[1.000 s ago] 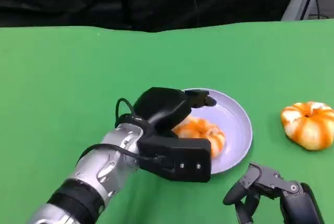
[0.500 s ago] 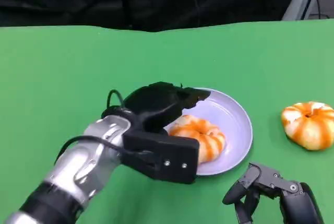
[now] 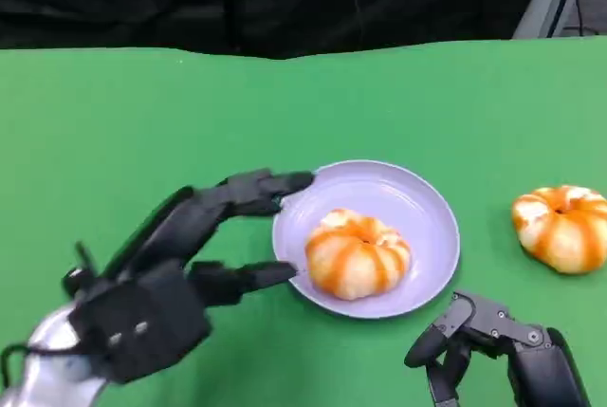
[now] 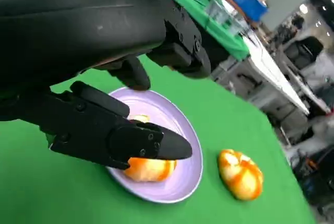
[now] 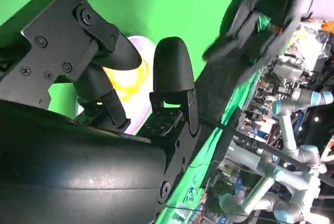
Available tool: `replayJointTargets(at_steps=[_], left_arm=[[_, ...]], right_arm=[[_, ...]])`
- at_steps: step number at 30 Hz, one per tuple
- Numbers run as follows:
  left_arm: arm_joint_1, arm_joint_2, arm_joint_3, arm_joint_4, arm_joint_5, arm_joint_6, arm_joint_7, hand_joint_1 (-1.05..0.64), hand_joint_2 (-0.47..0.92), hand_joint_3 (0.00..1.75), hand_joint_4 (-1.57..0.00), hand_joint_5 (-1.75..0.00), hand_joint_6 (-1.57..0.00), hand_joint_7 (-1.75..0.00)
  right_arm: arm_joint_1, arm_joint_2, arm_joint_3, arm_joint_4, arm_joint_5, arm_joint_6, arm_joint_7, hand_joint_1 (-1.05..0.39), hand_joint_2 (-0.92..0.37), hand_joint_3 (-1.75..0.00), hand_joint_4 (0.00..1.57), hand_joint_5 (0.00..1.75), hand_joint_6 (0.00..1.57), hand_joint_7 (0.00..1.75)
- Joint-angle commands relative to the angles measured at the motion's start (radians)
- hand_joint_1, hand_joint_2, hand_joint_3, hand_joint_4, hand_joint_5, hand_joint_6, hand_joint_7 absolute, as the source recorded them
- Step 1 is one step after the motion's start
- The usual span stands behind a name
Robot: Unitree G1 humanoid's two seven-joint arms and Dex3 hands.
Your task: Grasp the bread from the table and place it into the plate.
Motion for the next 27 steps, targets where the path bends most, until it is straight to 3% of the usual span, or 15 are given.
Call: replayJointTargets(at_steps=[1, 3, 4, 5, 6, 9, 14, 16, 20, 27], left_arm=[[0.042, 0.012, 0.03, -0.035, -0.032, -0.02, -0.007, -0.26, 0.92, 0.23, -0.49, -0.95, -0.69, -0.2], [0.095, -0.014, 0.054, -0.051, -0.078, -0.026, 0.009, -0.26, 0.92, 0.23, -0.49, -0.96, -0.69, -0.2], [0.146, -0.039, 0.076, -0.069, -0.113, -0.031, 0.029, -0.14, 0.9, 0.28, -0.54, -1.09, -0.76, -0.35], [0.19, -0.059, 0.094, -0.082, -0.141, -0.043, 0.045, -0.07, 0.81, 0.45, -0.57, -1.24, -0.72, -0.67], [0.227, -0.075, 0.109, -0.095, -0.155, -0.053, 0.059, -0.04, 0.75, 0.6, -0.58, -1.32, -0.67, -0.87], [0.296, -0.088, 0.134, -0.128, -0.148, -0.067, 0.08, -0.03, 0.64, 0.87, -0.66, -1.42, -0.66, -1.17], [0.368, -0.116, 0.149, -0.149, -0.15, -0.097, 0.103, -0.02, 0.6, 1.03, -0.75, -1.49, -0.73, -1.21], [0.386, -0.132, 0.148, -0.134, -0.146, -0.121, 0.112, -0.02, 0.55, 1.18, -0.81, -1.57, -0.77, -1.31], [0.412, -0.16, 0.145, -0.103, -0.174, -0.153, 0.105, -0.01, 0.5, 1.29, -0.82, -1.66, -0.77, -1.43], [0.416, -0.185, 0.142, -0.07, -0.191, -0.183, 0.096, -0.04, 0.46, 1.33, -0.79, -1.74, -0.73, -1.51]], right_arm=[[0.004, -0.005, -0.002, -0.01, 0.012, -0.002, 0.0, -0.02, -0.3, -1.37, 0.81, 1.69, 0.82, 1.33], [0.004, -0.005, -0.004, -0.012, 0.002, 0.003, -0.004, -0.02, -0.3, -1.37, 0.81, 1.69, 0.82, 1.34], [0.006, -0.005, -0.004, -0.016, -0.002, 0.007, -0.005, -0.02, -0.3, -1.37, 0.83, 1.69, 0.82, 1.33], [0.009, -0.005, -0.004, -0.021, 0.001, 0.011, -0.002, -0.02, -0.3, -1.37, 0.84, 1.69, 0.82, 1.33], [0.012, -0.007, -0.004, -0.024, 0.006, 0.01, 0.001, -0.02, -0.3, -1.37, 0.84, 1.69, 0.83, 1.33], [0.016, -0.011, -0.004, -0.023, 0.008, -0.001, 0.001, -0.03, -0.29, -1.38, 0.83, 1.68, 0.83, 1.32], [0.016, -0.017, -0.01, -0.027, -0.001, -0.002, 0.0, -0.04, -0.28, -1.38, 0.84, 1.67, 0.84, 1.32], [0.016, -0.023, -0.017, -0.03, 0.0, -0.004, 0.002, -0.04, -0.28, -1.38, 0.85, 1.67, 0.84, 1.31], [0.019, -0.032, -0.024, -0.026, -0.001, -0.019, 0.0, -0.02, -0.27, -1.39, 0.86, 1.65, 0.84, 1.31], [0.022, -0.04, -0.031, -0.02, 0.021, -0.039, 0.007, -0.01, -0.28, -1.39, 0.85, 1.62, 0.84, 1.33]])
